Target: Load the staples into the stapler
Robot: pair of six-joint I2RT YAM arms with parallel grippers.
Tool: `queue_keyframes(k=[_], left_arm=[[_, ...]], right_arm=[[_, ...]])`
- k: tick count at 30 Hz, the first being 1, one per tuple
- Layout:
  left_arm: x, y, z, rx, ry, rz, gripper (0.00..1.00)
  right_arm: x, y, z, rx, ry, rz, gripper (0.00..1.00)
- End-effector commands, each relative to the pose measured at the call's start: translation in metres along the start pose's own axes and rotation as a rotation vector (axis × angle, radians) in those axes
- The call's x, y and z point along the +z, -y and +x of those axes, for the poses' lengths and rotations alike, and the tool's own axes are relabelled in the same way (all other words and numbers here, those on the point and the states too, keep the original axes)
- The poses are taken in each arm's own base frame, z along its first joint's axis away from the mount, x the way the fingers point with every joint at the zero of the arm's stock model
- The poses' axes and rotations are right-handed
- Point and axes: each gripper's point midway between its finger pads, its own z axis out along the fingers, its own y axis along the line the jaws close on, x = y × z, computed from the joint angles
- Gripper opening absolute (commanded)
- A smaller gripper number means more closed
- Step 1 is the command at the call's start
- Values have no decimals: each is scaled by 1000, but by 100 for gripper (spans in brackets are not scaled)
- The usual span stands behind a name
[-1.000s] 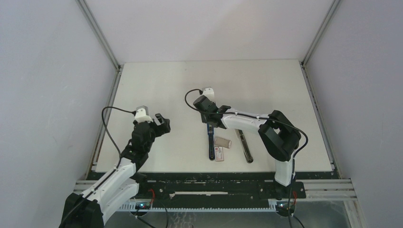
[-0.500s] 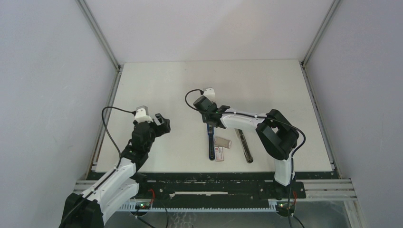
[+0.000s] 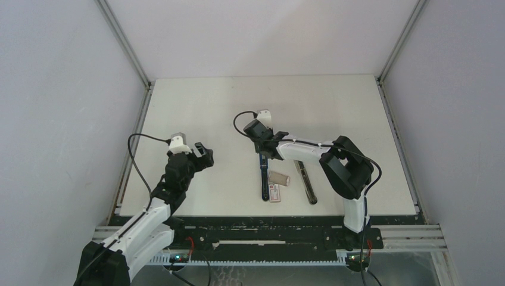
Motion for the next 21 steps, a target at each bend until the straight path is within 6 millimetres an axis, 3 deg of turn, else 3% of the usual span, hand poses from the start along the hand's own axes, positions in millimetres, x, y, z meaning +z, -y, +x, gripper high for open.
queue_keyframes(k=[1, 21], left_arm=[[1, 0, -1, -2, 16, 11, 90], [2, 0, -1, -1, 13, 10, 89]], right_arm=[[1, -5, -22, 50, 57, -2, 12], [11, -5, -10, 62, 20, 12, 12]])
